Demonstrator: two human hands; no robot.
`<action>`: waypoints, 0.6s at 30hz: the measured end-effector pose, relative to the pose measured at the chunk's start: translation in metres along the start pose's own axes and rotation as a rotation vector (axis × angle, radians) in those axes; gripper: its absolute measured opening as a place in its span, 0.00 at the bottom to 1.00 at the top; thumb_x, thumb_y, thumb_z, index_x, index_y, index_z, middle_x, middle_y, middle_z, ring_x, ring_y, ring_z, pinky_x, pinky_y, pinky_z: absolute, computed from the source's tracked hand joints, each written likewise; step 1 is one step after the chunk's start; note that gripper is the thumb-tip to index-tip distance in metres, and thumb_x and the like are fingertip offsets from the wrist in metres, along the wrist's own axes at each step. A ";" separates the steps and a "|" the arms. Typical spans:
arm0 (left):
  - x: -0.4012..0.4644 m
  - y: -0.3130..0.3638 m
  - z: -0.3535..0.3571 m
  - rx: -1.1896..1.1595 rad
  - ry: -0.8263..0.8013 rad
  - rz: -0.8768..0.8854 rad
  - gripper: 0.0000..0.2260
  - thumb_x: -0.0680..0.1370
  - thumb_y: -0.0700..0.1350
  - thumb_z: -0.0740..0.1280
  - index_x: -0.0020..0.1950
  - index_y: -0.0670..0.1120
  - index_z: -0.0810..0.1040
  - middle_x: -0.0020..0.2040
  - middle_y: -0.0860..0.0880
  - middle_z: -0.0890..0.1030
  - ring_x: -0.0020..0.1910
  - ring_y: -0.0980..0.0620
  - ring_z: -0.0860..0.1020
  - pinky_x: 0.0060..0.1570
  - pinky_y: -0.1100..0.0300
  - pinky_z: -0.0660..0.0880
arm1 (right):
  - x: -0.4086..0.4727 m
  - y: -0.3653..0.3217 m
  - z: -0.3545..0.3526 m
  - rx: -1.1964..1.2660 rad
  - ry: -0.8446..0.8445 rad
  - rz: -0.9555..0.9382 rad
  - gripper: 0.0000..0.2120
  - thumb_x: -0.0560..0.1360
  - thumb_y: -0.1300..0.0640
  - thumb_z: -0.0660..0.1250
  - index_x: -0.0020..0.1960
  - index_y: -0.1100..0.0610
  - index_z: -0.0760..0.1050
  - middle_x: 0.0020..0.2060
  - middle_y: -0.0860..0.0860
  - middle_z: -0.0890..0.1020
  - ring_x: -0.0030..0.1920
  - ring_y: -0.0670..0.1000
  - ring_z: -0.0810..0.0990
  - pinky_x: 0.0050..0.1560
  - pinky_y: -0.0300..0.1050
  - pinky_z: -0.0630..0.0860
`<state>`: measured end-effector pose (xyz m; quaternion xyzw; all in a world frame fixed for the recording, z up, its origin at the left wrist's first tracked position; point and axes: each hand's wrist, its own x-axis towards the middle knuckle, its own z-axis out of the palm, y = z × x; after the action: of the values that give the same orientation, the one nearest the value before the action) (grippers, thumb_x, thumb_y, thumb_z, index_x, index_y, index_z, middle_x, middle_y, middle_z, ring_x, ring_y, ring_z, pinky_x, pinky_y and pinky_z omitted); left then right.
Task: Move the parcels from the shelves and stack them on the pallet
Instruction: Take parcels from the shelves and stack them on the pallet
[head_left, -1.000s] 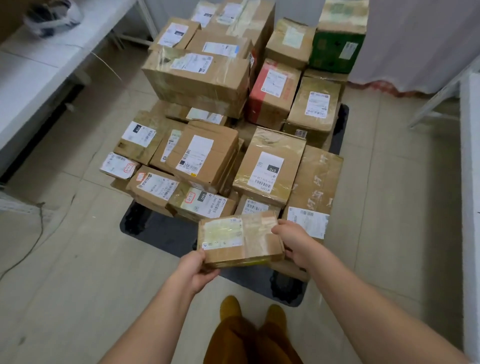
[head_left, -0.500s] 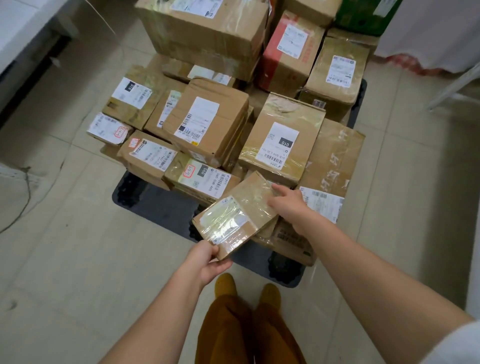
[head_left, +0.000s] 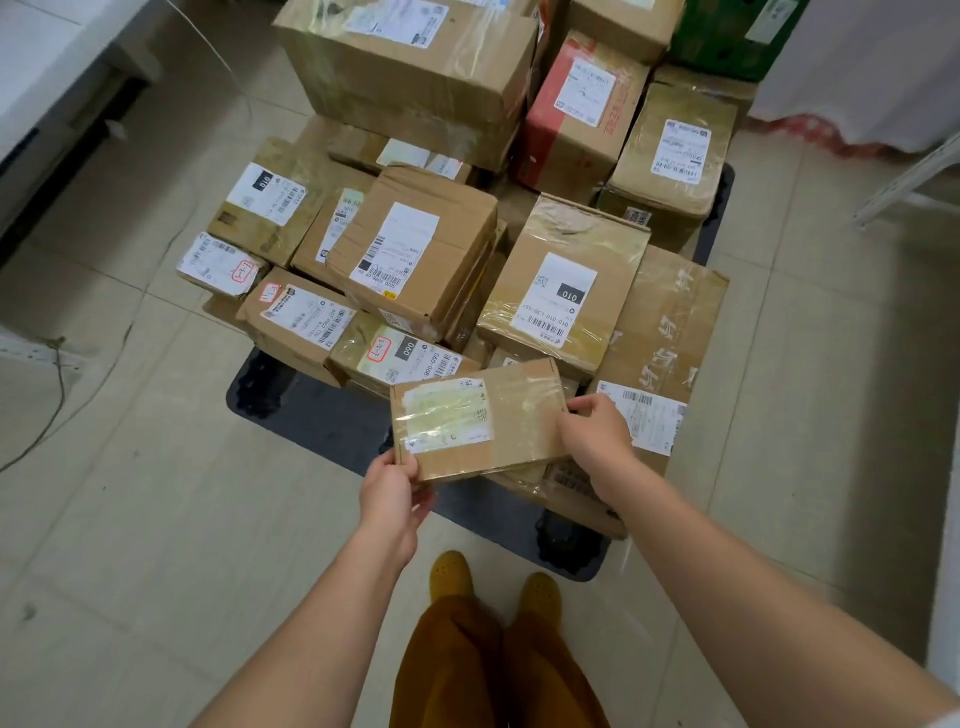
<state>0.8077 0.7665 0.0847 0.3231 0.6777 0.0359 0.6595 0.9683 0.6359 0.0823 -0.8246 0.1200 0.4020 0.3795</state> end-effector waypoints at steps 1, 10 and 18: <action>-0.001 0.006 0.004 -0.010 0.003 0.036 0.15 0.84 0.38 0.58 0.69 0.48 0.71 0.54 0.48 0.79 0.55 0.46 0.78 0.50 0.53 0.76 | -0.004 0.003 -0.001 0.017 0.018 0.008 0.09 0.79 0.56 0.62 0.59 0.53 0.71 0.53 0.50 0.75 0.41 0.46 0.73 0.32 0.43 0.68; 0.001 0.036 0.031 0.158 -0.070 0.081 0.09 0.84 0.45 0.61 0.63 0.49 0.74 0.50 0.50 0.80 0.48 0.51 0.77 0.46 0.56 0.77 | -0.006 0.017 -0.014 0.141 0.121 0.044 0.16 0.80 0.50 0.59 0.66 0.51 0.73 0.57 0.49 0.74 0.40 0.42 0.70 0.34 0.41 0.67; -0.010 0.052 0.006 0.108 -0.058 -0.013 0.22 0.79 0.58 0.65 0.69 0.49 0.69 0.56 0.46 0.82 0.52 0.47 0.81 0.39 0.54 0.77 | -0.022 -0.017 0.012 0.205 -0.007 -0.071 0.18 0.82 0.51 0.59 0.70 0.41 0.64 0.61 0.49 0.74 0.55 0.52 0.77 0.54 0.55 0.80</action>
<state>0.8325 0.8008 0.1175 0.3546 0.6613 -0.0143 0.6608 0.9558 0.6537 0.1037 -0.7839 0.1297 0.3767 0.4763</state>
